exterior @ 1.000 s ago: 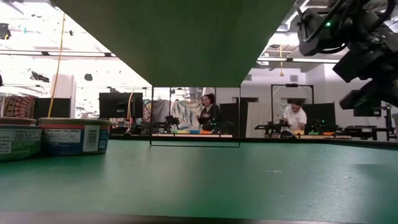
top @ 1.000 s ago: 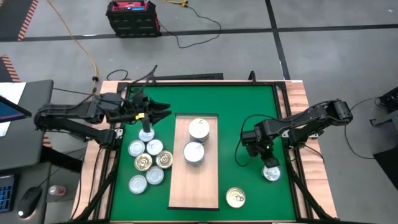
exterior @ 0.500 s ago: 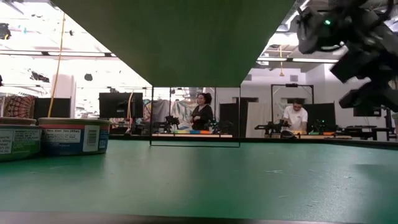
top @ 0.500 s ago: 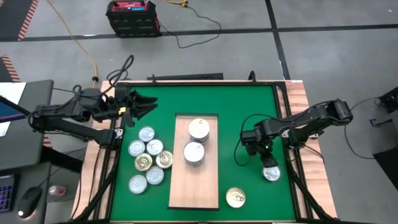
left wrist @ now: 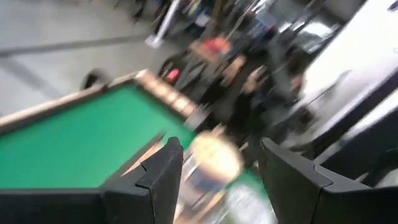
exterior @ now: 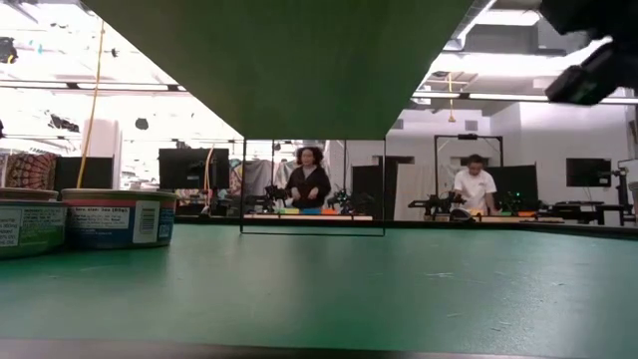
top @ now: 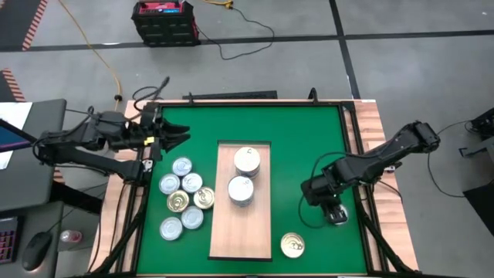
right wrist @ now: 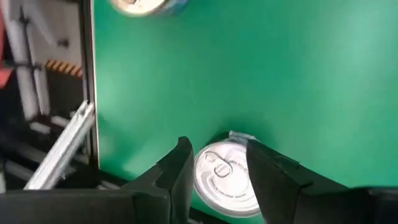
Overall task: Stack canned seafood by type on shelf
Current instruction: Stack the red tuna can on top of the green tuna can on the shelf
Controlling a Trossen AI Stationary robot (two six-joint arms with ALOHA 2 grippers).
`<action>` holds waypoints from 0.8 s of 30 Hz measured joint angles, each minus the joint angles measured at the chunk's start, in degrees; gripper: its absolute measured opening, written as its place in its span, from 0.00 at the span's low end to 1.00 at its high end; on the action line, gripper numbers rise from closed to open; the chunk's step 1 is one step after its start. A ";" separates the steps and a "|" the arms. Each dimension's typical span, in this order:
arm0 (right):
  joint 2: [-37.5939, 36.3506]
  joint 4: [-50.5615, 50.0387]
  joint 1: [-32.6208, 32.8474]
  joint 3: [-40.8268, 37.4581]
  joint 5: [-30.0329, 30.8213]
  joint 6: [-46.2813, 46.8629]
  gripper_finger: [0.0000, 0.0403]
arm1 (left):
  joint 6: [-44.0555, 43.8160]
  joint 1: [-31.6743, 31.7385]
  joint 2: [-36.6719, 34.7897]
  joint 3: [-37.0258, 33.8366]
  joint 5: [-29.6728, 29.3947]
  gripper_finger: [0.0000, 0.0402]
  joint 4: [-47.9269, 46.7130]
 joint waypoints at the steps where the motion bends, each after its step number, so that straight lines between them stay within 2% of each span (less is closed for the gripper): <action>1: 0.00 0.75 0.14 0.49 0.32 1.50 0.43 | -1.03 0.00 -0.15 0.00 -0.86 0.50 -3.60; 5: 0.01 5.55 -0.36 2.01 0.90 8.30 0.43 | -3.38 0.02 -0.06 0.00 -2.28 0.50 -21.20; 7: 0.02 7.67 -1.02 2.95 2.43 13.93 0.43 | -3.10 0.18 0.01 -0.01 -0.73 0.50 -28.36; 10: 0.02 10.35 -1.42 4.85 6.30 19.20 0.43 | -0.13 2.19 0.06 -0.02 5.04 0.49 -35.95; 14: 0.02 10.57 -1.85 8.11 10.81 19.43 0.43 | 9.24 7.67 3.67 0.00 14.20 0.49 -43.67; 20: 0.01 7.95 -5.88 14.10 13.68 19.42 0.43 | 23.89 15.55 11.61 -5.03 26.87 0.49 -42.70; 24: 0.02 7.27 -7.57 19.04 14.05 19.40 0.43 | 30.20 17.66 16.31 -9.49 32.30 0.49 -38.31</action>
